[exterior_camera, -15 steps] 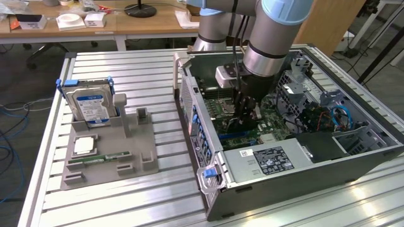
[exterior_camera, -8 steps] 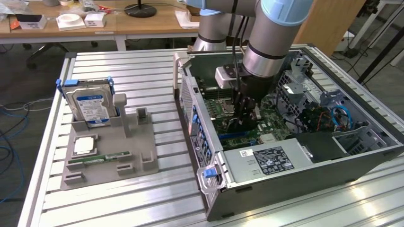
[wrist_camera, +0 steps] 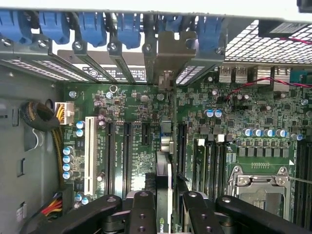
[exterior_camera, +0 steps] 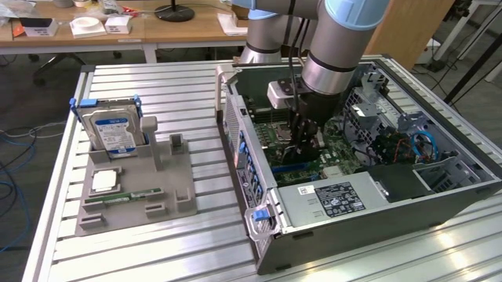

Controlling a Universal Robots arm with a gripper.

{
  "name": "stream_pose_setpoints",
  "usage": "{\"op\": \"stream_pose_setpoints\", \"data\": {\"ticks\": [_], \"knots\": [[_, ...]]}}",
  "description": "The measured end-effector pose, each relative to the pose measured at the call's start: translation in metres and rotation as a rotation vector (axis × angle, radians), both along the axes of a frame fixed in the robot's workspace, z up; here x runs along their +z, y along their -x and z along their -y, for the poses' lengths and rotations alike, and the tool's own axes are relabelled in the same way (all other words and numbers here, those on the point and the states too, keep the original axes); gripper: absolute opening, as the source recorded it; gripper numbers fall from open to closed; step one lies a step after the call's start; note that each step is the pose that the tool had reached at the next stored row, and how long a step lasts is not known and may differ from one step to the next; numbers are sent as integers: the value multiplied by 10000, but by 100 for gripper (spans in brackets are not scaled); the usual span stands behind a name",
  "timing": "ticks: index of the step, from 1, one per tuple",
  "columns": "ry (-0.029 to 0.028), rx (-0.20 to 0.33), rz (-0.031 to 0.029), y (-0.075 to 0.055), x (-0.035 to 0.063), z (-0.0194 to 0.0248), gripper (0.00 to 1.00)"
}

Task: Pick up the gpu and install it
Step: 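Insert the gpu into the slot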

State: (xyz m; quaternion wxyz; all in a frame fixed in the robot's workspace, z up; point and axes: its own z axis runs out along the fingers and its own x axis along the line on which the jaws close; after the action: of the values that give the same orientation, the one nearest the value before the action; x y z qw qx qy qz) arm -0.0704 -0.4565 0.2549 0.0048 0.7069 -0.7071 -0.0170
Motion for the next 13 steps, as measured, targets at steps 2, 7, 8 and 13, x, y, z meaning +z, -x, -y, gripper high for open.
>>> {"op": "stream_pose_setpoints", "data": {"ticks": [2,7,8,13], "knots": [[1,-2,1,1,0,0,26],[2,-4,-1,1,0,12,26],[0,-4,0,2,0,19,26],[19,-10,-1,1,0,35,26]]}}
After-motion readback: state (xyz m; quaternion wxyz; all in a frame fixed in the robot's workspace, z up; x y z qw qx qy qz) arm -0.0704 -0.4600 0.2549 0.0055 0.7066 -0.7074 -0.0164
